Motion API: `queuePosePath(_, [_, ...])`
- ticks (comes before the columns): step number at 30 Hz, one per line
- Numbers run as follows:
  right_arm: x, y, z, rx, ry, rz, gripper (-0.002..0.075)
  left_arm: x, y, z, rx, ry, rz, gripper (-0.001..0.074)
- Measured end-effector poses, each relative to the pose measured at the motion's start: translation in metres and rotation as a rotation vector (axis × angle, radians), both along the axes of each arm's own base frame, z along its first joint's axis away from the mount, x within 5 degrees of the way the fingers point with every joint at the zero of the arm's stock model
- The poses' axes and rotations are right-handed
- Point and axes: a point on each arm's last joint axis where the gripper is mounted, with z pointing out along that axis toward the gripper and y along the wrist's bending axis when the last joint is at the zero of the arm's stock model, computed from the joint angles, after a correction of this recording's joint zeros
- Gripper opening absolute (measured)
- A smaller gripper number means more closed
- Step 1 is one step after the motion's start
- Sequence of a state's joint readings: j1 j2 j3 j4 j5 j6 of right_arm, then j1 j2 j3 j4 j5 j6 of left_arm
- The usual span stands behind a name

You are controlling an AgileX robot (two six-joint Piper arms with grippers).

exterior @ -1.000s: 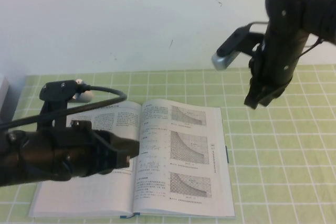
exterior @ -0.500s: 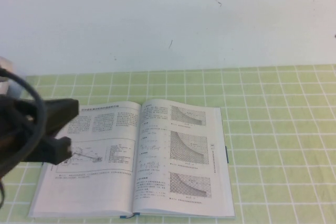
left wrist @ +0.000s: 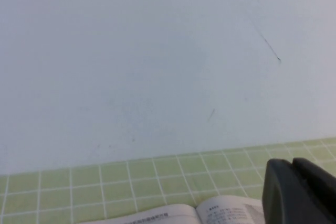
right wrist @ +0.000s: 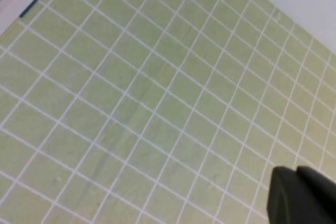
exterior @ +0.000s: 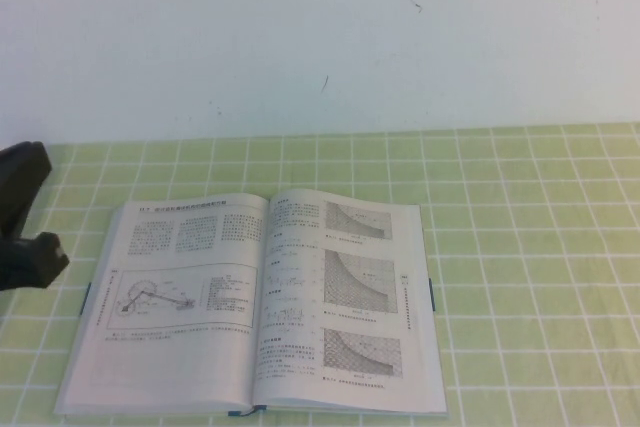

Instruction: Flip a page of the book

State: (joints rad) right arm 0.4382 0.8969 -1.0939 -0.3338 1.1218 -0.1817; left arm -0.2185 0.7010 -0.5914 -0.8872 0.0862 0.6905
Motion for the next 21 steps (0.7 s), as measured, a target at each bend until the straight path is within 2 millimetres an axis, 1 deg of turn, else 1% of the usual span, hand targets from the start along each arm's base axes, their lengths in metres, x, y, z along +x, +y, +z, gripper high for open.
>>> queuePosePath(2, [-0.021,-0.010,-0.011,0.031,-0.045,-0.010,0.0000,-0.005,0.003,0.000,-0.006,-0.031,0.024,-0.0004])
queuePosePath(4, [-0.037,-0.017,-0.027,0.058,-0.082,-0.024,0.0000,-0.011,0.005,0.003,0.015,-0.066,0.025,-0.0004])
queuePosePath(5, [-0.048,-0.023,-0.033,0.083,-0.117,-0.032,0.0000,-0.014,0.004,0.004,0.029,-0.072,0.012,-0.0004])
queuePosePath(8, [-0.070,-0.033,-0.060,0.108,-0.149,-0.037,0.0000,-0.024,0.000,0.004,0.070,-0.069,-0.060,-0.0004])
queuePosePath(11, [-0.086,-0.040,-0.084,0.130,-0.179,-0.037,-0.0001,-0.035,-0.004,0.002,0.116,-0.065,-0.140,-0.0004])
queuePosePath(14, [-0.096,-0.044,-0.100,0.176,-0.235,-0.043,0.0000,-0.044,-0.004,0.004,0.129,-0.104,-0.159,-0.0004])
queuePosePath(17, [-0.101,-0.046,-0.114,0.227,-0.255,-0.069,-0.0001,-0.051,0.000,0.005,0.122,-0.164,-0.129,-0.0004])
queuePosePath(21, [-0.104,-0.047,-0.121,0.275,-0.273,-0.095,-0.0001,-0.060,0.006,-0.001,0.108,-0.221,-0.081,-0.0004])
